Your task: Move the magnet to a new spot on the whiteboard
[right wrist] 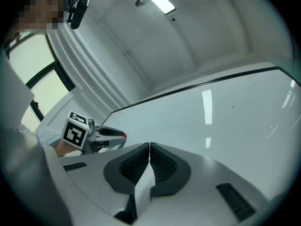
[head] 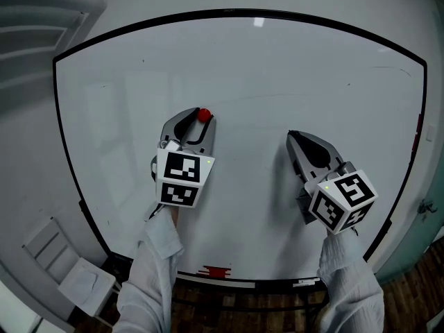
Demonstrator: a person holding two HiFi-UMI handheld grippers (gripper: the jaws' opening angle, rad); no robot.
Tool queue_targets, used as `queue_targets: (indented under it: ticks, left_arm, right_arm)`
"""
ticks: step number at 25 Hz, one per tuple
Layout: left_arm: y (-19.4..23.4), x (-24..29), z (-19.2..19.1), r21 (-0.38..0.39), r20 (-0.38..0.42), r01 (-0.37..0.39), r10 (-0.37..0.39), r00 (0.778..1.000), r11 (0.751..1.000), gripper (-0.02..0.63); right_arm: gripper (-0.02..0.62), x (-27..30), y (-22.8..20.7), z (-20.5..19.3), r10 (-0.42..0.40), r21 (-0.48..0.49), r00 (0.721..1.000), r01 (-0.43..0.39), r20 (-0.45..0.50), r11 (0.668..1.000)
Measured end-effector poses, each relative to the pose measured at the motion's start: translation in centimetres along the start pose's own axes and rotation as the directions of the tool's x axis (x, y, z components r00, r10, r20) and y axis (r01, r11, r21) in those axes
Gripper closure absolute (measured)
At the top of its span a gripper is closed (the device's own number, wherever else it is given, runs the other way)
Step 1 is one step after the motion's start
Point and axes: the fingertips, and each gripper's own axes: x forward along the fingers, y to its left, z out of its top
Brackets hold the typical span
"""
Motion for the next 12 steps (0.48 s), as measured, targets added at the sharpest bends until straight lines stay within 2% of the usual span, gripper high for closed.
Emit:
queue_targets:
  ticks: [9, 10, 12]
  left_arm:
    - [0.00, 0.05, 0.08, 0.007, -0.004, -0.022, 0.022, 1.000, 1.000, 0.479]
    - [0.10, -0.05, 0.09, 0.012, -0.003, -0.028, 0.028, 1.000, 1.000, 0.470]
    - [0.32, -0.33, 0.14, -0.002, 0.004, -0.029, 0.029, 1.000, 1.000, 0.401]
  right_arm:
    - [0.568, -0.05, 0.73, -0.40, 0.022, -0.012, 0.999, -0.023, -0.023, 1.000]
    - [0.568, -0.06, 0.78, -0.30, 0.023, -0.013, 0.999, -0.023, -0.023, 1.000]
    - [0.568, -0.19, 0.79, -0.06, 0.021, -0.011, 1.000, -0.021, -0.021, 1.000]
